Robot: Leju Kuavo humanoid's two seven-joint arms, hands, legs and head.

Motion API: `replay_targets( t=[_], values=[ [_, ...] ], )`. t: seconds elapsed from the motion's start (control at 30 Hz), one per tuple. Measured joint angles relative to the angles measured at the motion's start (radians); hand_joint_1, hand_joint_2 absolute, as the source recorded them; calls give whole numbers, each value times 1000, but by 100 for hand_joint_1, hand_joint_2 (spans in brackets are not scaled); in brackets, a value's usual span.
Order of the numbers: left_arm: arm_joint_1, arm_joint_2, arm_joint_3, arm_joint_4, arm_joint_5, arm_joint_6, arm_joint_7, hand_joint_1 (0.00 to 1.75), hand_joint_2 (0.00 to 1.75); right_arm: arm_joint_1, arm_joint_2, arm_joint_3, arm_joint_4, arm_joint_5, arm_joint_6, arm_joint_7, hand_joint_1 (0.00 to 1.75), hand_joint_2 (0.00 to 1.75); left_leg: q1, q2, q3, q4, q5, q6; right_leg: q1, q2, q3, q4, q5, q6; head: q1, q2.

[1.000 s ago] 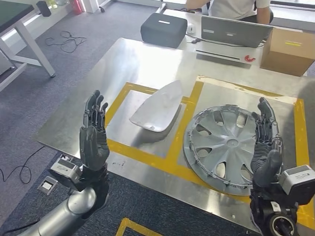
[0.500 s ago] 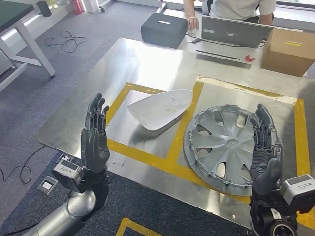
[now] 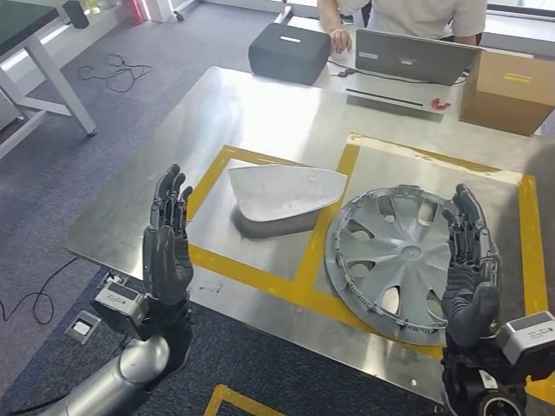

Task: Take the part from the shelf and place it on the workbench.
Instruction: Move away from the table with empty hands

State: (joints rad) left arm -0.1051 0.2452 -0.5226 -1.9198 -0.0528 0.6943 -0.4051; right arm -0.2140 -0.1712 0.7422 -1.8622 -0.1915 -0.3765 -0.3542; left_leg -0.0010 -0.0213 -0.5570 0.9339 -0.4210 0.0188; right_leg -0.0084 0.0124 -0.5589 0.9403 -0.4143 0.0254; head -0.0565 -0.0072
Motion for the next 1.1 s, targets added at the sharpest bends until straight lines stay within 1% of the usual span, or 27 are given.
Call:
replay_targets(
  t=[0.07,0.1,0.17,0.2,0.23,0.27,0.3,0.33,0.37,0.4,0.43,0.47,0.5,0.53,0.57,0.6,0.63,0.67,0.7,0.73,0.77,0.8,0.87,0.93,0.97,1.03,1.1],
  values=[
    [-1,-2,0,-1,1,0,0,0,0,2,0,-2,-7,5,3,-3,0,0,8,-2,13,-19,7,5,2,-3,-9,26,-20,6,2,0],
    [-1,-2,0,-1,2,0,0,0,0,4,-1,-2,-9,7,6,-3,0,0,12,-3,20,-27,10,7,2,-4,-28,71,-46,10,5,0],
    [-1,-4,-1,-1,7,-1,0,0,0,8,-1,-3,-12,8,16,-4,0,0,13,-9,24,-29,10,8,-3,-5,-91,212,-112,16,10,0],
    [-1,-5,-1,-1,9,-2,0,0,0,10,-1,-2,-13,9,20,-5,0,0,14,-14,25,-28,9,8,-5,-5,-120,274,-133,19,10,0],
    [-1,-6,-1,-1,10,-2,0,0,0,12,-1,-2,-14,10,24,-5,0,0,15,-22,26,-27,8,6,-8,-5,-134,301,-134,22,11,0],
    [-1,-6,-2,-1,11,-3,0,0,0,12,-1,-2,-14,10,28,-5,0,0,17,-31,28,-25,6,2,-12,-5,-127,284,-114,25,11,0],
    [-1,-6,-2,-1,12,-3,0,0,0,12,-1,-2,-15,10,30,-5,0,0,20,-41,31,-22,2,-3,-16,-1,-99,225,-76,29,11,0],
    [-1,-7,-2,-1,12,-4,0,0,0,12,-1,-2,-16,11,32,-6,0,0,24,-51,32,-17,-3,-9,-22,16,-61,149,-42,34,11,0],
    [-2,-7,-2,-1,12,-5,0,0,0,13,-1,-2,-16,12,33,-6,0,0,26,-61,30,-10,-7,-17,-27,40,-25,81,-21,38,14,0],
    [-3,-7,-2,-2,12,-7,0,0,0,14,-1,-2,-18,12,34,-6,0,0,27,-70,25,-3,-10,-24,-30,62,-1,37,-13,37,15,0],
    [-5,-7,-2,-2,13,-8,0,0,0,16,-1,-2,-20,13,35,-6,0,0,28,-79,18,1,-10,-31,-31,77,9,20,-17,34,16,0],
    [-7,-8,-2,-2,13,-9,0,0,0,18,-1,-2,-21,13,36,-6,0,0,30,-90,12,3,-8,-38,-27,77,12,19,-22,27,16,0],
    [-7,-7,-3,-2,14,-11,0,0,0,20,-1,-2,-23,13,37,-6,0,0,33,-100,8,3,-7,-44,-26,65,13,21,-23,17,14,0],
    [-8,-7,-3,-2,14,-11,0,0,0,21,-1,-3,-24,13,38,-6,0,0,35,-96,6,7,-9,-50,-24,52,15,20,-23,10,13,0],
    [-9,-7,-3,-2,14,-12,0,0,0,21,-1,-3,-27,14,40,-6,0,0,34,-77,-3,26,-19,-54,-24,38,19,18,-24,2,10,0],
    [-12,-6,-4,-2,14,-12,1,0,0,21,-1,-3,-30,14,41,-7,0,0,31,-50,-24,68,-39,-56,-24,24,22,16,-24,-6,5,0],
    [-15,-6,-4,-2,13,-13,2,0,0,22,-1,-3,-32,14,42,-7,0,0,29,-18,-58,132,-67,-57,-21,9,23,15,-25,-11,-1,0],
    [-18,-7,-4,-2,12,-13,5,0,0,24,-1,-3,-34,14,43,-7,0,0,27,3,-101,208,-97,-57,-17,-6,24,14,-27,-15,-6,0],
    [-19,-7,-5,-2,12,-14,8,0,0,26,-1,-3,-34,14,43,-6,0,0,27,11,-142,277,-119,-56,-13,-21,24,15,-29,-18,-9,0],
    [-19,-7,-6,-2,11,-14,12,0,0,29,-1,-3,-34,14,44,-6,0,0,26,14,-168,318,-125,-53,-8,-36,24,15,-31,-21,-10,0],
    [-19,-7,-6,-2,10,-14,15,0,0,31,-1,-3,-34,14,46,-6,0,0,24,15,-173,318,-112,-48,-4,-50,26,15,-32,-23,-12,0],
    [-19,-7,-7,-2,9,-14,19,0,0,32,-1,-4,-35,14,48,-6,0,0,21,18,-155,277,-81,-41,0,-64,28,14,-34,-25,-13,0],
    [-24,-6,-7,-2,7,-14,23,0,0,32,-1,-5,-38,15,54,-7,0,0,4,56,-80,125,-13,-19,6,-87,35,14,-40,-25,-14,0],
    [-33,-6,-9,-2,4,-14,27,0,0,33,-1,-8,-41,16,60,-7,0,0,-13,92,-33,29,14,-5,11,-107,39,15,-46,-20,-13,0],
    [-36,-7,-9,-2,2,-14,28,0,0,34,-1,-9,-42,16,63,-8,0,0,-18,93,-30,18,12,-3,13,-117,40,14,-49,-16,-12,0],
    [-36,-6,-10,-2,0,-14,31,0,0,35,-1,-11,-43,16,68,-8,0,0,-14,67,-29,12,16,1,13,-131,43,15,-56,-8,-11,0],
    [-37,-6,-12,-2,0,-14,32,0,0,35,-1,-14,-45,16,69,-9,0,0,-6,44,-21,2,21,7,10,-93,27,59,-89,1,-6,0]
  ],
)
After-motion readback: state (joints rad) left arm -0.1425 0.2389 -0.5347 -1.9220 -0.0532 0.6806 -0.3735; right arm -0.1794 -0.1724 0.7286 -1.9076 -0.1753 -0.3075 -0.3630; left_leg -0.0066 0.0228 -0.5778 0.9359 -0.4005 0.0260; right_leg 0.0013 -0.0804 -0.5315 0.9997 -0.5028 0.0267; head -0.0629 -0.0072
